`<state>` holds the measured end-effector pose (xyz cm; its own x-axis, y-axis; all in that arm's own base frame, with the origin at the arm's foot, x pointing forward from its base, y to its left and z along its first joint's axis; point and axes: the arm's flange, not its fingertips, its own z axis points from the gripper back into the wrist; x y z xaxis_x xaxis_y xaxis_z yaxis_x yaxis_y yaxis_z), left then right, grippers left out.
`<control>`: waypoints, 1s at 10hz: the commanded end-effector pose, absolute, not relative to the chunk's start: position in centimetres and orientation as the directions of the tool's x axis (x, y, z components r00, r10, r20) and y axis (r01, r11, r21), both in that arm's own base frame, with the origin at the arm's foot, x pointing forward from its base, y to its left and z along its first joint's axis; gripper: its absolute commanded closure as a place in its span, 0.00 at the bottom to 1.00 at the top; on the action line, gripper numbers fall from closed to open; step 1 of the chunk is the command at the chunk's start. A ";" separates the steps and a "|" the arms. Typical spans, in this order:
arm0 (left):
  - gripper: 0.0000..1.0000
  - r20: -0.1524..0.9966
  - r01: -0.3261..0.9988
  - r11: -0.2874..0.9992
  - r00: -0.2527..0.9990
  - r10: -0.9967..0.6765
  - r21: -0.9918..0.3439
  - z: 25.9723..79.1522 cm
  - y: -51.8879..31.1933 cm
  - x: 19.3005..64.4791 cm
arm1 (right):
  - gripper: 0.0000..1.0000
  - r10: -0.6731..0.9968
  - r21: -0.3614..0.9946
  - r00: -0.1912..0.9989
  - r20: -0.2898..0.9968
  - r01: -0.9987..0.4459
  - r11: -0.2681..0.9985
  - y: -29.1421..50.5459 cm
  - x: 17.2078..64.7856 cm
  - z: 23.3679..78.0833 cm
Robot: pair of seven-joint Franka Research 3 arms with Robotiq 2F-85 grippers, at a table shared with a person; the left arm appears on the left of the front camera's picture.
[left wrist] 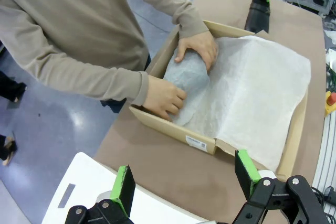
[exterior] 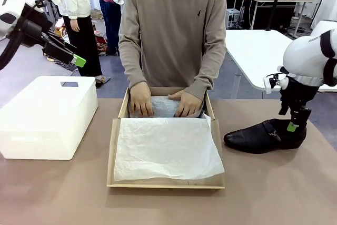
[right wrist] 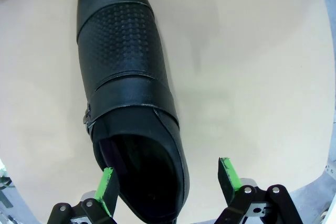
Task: Pack the shoes into the box.
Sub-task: Place the other shoe of the Shoes into the Shoes Box.
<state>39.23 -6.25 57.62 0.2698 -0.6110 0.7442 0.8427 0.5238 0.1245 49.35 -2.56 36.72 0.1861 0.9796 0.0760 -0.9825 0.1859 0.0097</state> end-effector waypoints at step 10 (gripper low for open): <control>0.00 0.756 0.854 0.505 0.247 -0.606 0.126 57.6 -6.0 39.4 | 0.00 0.980 0.016 0.153 0.127 -0.988 0.152 -2.5 51.6 34.6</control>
<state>39.23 -6.26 57.62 0.2698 -0.6111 0.7442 0.8427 0.5237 0.1245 51.15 -2.13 34.95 0.1797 0.9808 0.0751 -0.9835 0.1774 0.0366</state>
